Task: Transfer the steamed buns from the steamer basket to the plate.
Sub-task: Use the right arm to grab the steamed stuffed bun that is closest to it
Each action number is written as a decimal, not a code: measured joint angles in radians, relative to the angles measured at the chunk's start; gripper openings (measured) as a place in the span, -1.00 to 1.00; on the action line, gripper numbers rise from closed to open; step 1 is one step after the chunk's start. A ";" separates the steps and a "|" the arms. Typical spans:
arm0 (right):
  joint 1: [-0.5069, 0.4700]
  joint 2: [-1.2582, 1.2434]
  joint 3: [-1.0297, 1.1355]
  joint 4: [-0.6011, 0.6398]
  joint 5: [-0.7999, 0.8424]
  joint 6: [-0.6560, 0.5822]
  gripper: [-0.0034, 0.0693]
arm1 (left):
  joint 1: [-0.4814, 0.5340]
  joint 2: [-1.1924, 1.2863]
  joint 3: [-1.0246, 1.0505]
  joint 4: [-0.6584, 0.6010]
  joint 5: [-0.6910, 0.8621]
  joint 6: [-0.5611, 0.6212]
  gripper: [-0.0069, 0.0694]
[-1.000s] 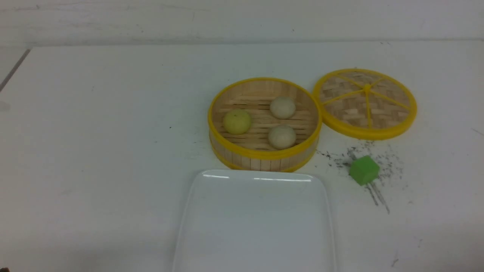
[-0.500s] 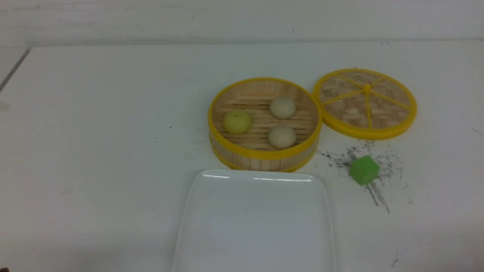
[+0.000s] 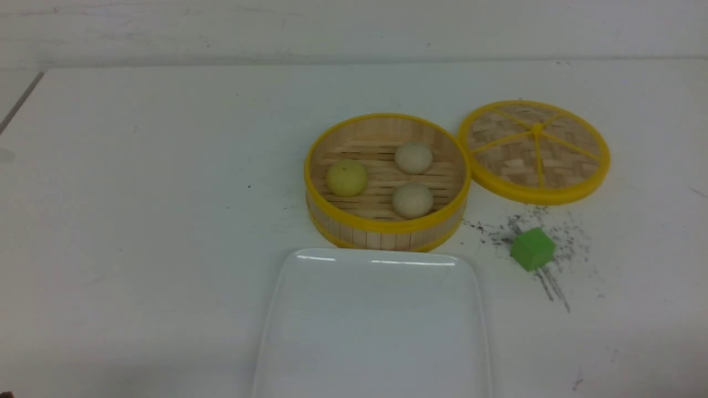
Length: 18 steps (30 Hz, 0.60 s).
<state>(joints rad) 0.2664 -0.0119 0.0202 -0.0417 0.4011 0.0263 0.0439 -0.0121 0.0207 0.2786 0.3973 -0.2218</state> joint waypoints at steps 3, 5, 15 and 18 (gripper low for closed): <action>0.000 0.000 0.000 0.000 0.000 0.000 -0.24 | 0.000 0.000 0.000 0.000 0.000 0.000 -0.18; 0.000 0.000 0.000 0.000 0.000 0.000 -0.24 | 0.000 0.000 0.000 0.000 0.000 0.000 -0.18; 0.000 0.000 0.000 0.042 -0.001 0.000 -0.24 | 0.000 0.000 0.000 0.000 0.000 0.000 -0.18; 0.000 0.000 0.000 0.042 -0.001 0.000 -0.24 | 0.000 0.000 0.000 0.000 0.000 0.000 -0.18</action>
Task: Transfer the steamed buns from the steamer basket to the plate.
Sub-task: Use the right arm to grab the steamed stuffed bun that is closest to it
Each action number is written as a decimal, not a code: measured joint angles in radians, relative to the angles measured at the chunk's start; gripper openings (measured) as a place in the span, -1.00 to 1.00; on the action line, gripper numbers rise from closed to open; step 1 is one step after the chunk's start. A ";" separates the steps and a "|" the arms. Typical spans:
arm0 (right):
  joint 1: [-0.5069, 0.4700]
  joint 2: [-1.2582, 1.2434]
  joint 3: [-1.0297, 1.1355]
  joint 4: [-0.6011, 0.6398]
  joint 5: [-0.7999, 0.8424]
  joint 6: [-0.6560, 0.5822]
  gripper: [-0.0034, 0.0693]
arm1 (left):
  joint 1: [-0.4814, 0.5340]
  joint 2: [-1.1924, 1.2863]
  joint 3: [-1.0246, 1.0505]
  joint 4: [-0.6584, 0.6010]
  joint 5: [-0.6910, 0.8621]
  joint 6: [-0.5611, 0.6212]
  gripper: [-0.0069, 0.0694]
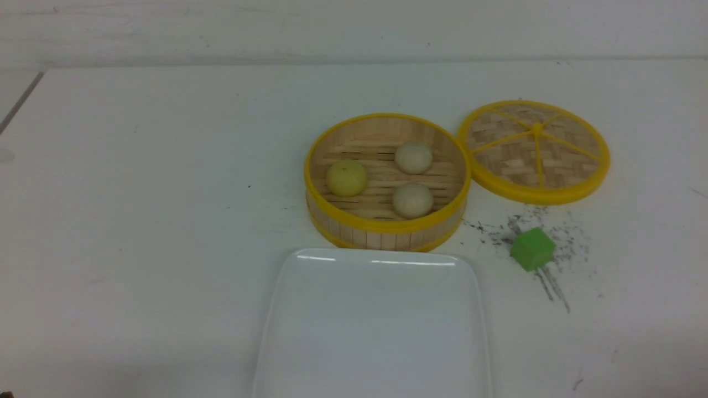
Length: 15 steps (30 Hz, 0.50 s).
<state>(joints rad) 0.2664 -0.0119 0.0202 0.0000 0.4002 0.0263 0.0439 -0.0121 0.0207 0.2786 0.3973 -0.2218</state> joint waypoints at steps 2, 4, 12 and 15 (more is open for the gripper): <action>0.000 0.000 0.000 0.005 0.000 0.000 -0.24 | 0.000 0.000 0.000 0.000 0.000 0.000 -0.18; 0.000 0.000 0.000 0.007 0.000 0.000 -0.24 | 0.000 0.000 0.000 0.000 0.000 0.000 -0.18; 0.000 0.000 0.000 0.007 0.000 0.000 -0.24 | 0.000 0.000 0.000 0.000 0.000 0.000 -0.18; 0.000 0.000 0.000 0.007 0.000 0.000 -0.24 | 0.000 0.000 0.000 0.000 0.000 0.000 -0.18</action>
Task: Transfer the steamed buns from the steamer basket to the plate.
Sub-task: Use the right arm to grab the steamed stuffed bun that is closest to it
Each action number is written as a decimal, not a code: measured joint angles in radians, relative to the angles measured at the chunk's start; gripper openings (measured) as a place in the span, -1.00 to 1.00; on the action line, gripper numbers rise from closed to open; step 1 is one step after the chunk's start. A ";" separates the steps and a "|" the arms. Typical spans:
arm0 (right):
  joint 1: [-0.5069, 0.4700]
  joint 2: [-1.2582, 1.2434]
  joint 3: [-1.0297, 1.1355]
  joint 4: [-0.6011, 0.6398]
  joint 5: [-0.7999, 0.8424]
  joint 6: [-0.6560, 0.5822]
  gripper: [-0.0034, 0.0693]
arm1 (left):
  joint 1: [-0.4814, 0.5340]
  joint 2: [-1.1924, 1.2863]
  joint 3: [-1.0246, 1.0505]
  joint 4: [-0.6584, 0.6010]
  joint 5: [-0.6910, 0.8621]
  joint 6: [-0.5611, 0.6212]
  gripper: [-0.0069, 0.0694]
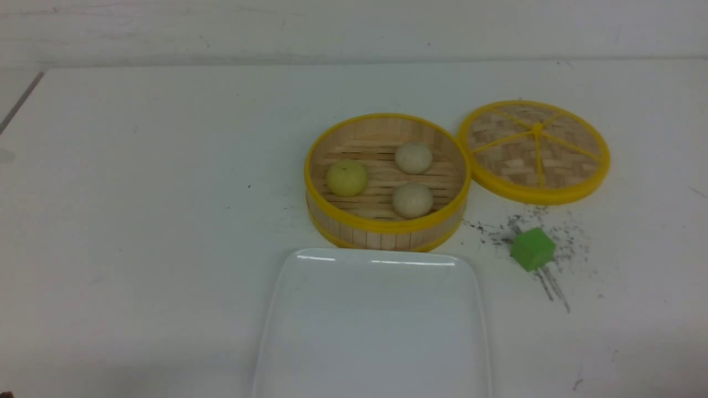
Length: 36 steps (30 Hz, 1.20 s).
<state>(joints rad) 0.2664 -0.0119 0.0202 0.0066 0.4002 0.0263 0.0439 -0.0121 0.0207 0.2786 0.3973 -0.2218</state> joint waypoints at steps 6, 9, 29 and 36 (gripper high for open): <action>0.000 0.000 0.000 0.000 0.000 0.000 -0.24 | 0.000 0.000 0.000 0.000 0.000 0.000 -0.18; 0.000 0.000 0.000 0.000 0.000 0.000 -0.24 | 0.000 0.000 0.000 0.000 0.000 0.000 -0.18; -0.033 0.000 0.000 0.000 0.000 0.000 -0.24 | 0.000 0.000 0.000 0.000 0.000 0.000 -0.18; -0.105 0.000 0.000 0.000 0.000 0.000 -0.24 | 0.000 0.000 0.000 0.000 0.000 0.000 -0.18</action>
<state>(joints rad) 0.1616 -0.0119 0.0202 0.0066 0.4002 0.0263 0.0439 -0.0121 0.0207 0.2786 0.3973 -0.2218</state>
